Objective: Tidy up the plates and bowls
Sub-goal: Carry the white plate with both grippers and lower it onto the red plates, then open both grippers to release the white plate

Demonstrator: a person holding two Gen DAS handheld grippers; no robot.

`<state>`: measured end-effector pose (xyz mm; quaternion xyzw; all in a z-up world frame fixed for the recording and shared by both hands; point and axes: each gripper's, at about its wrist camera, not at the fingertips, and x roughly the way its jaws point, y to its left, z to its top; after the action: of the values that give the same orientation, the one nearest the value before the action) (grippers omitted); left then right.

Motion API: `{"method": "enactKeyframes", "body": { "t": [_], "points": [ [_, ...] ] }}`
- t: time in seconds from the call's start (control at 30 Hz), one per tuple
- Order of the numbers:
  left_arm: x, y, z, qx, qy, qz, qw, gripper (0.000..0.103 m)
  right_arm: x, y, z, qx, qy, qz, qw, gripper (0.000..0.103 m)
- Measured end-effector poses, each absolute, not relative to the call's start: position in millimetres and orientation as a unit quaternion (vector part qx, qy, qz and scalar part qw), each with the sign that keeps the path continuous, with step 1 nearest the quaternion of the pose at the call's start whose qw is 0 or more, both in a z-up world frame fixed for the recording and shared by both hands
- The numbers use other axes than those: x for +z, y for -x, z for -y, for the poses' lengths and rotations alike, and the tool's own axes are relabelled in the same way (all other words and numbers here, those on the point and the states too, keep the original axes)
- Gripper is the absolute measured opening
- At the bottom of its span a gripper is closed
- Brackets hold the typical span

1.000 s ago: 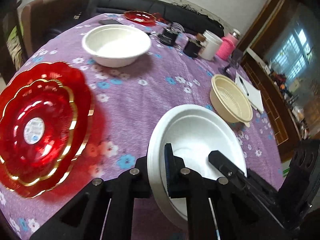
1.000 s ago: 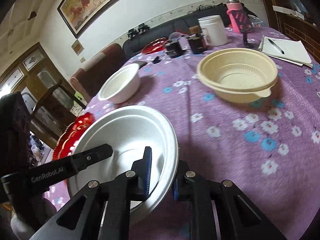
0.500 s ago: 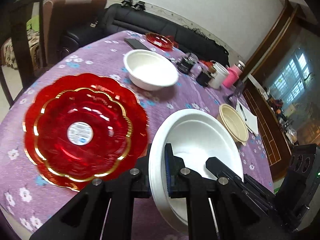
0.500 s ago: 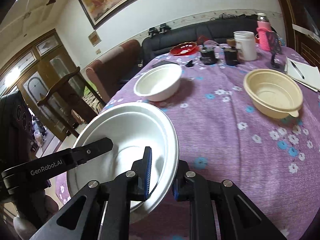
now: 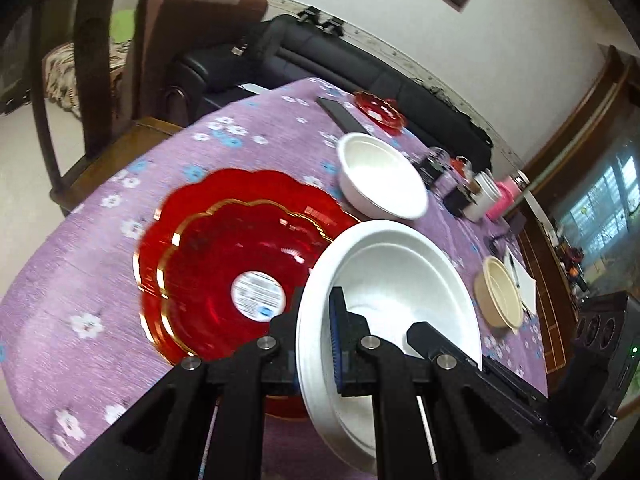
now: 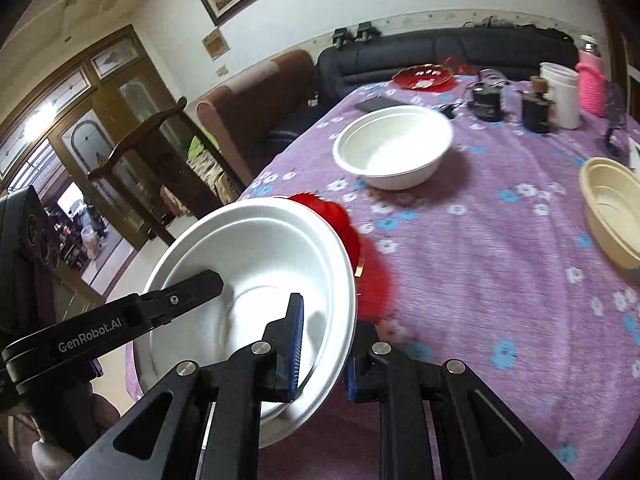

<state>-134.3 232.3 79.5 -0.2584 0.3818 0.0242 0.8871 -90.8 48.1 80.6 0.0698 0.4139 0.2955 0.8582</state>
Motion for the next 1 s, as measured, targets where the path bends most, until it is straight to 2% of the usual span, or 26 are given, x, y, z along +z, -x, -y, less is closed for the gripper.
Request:
{"method": "enactKeyframes", "body": {
  "t": [0.5, 0.6, 0.67, 0.73, 1.0],
  "points": [
    [55.3, 108.1, -266.9, 0.078, 0.266, -0.405, 0.871, 0.011, 56.0, 46.2, -94.5, 0.297, -0.040, -0.457, 0.838, 0.019],
    [54.9, 108.8, -275.4, 0.071, 0.278, -0.404, 0.869, 0.014, 51.2, 41.2, -102.5, 0.302, -0.037, -0.464, 0.832, 0.019],
    [56.1, 110.8, -279.9, 0.075, 0.286, -0.401, 0.867, 0.023, 47.6, 38.0, -106.0, 0.299, -0.036, -0.469, 0.830, 0.019],
    [59.2, 115.3, -285.0, 0.082, 0.294, -0.391, 0.868, 0.045, 43.5, 35.0, -108.6, 0.296, -0.033, -0.473, 0.829, 0.019],
    [71.3, 128.9, -299.3, 0.098, 0.307, -0.360, 0.875, 0.051, 40.4, 30.1, -119.0, 0.280, -0.011, -0.471, 0.837, 0.019]
  ]
}}
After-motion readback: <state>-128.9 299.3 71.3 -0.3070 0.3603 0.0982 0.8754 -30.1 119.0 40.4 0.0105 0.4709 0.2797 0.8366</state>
